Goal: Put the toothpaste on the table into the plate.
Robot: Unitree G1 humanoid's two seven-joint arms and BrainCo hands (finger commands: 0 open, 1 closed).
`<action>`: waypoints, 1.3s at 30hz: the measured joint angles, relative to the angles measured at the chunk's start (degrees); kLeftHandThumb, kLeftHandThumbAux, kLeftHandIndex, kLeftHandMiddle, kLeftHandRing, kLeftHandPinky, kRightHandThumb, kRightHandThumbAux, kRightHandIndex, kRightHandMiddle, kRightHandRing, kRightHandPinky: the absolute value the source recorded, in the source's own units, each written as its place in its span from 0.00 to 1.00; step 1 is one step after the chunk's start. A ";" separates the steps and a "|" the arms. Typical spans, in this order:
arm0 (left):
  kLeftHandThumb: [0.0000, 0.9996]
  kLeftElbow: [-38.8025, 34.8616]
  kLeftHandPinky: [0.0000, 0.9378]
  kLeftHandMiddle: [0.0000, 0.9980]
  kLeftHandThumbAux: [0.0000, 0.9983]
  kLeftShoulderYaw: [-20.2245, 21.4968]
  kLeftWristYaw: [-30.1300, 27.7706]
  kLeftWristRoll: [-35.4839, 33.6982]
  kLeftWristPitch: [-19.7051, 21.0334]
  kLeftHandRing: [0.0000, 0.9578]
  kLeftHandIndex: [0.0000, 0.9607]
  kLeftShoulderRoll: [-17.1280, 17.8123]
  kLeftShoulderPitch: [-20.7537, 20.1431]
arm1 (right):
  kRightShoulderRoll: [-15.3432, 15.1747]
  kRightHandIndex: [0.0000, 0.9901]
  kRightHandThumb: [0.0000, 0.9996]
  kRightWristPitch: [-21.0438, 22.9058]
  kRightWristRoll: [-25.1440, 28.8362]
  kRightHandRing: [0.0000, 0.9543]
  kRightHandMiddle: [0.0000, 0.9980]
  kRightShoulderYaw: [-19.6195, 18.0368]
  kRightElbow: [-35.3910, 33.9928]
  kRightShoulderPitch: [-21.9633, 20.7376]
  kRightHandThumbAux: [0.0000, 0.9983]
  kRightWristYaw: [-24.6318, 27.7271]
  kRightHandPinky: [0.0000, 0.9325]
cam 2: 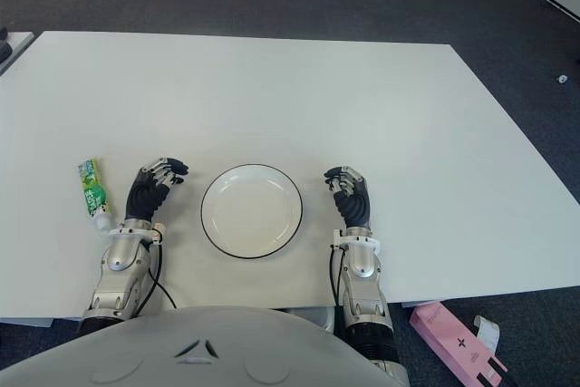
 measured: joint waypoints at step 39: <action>0.71 -17.73 0.49 0.49 0.72 0.47 14.51 12.02 -1.91 0.49 0.45 -5.25 6.64 | -0.04 0.43 0.71 -0.01 -0.10 0.49 0.47 0.33 0.57 -0.15 0.73 -0.20 0.51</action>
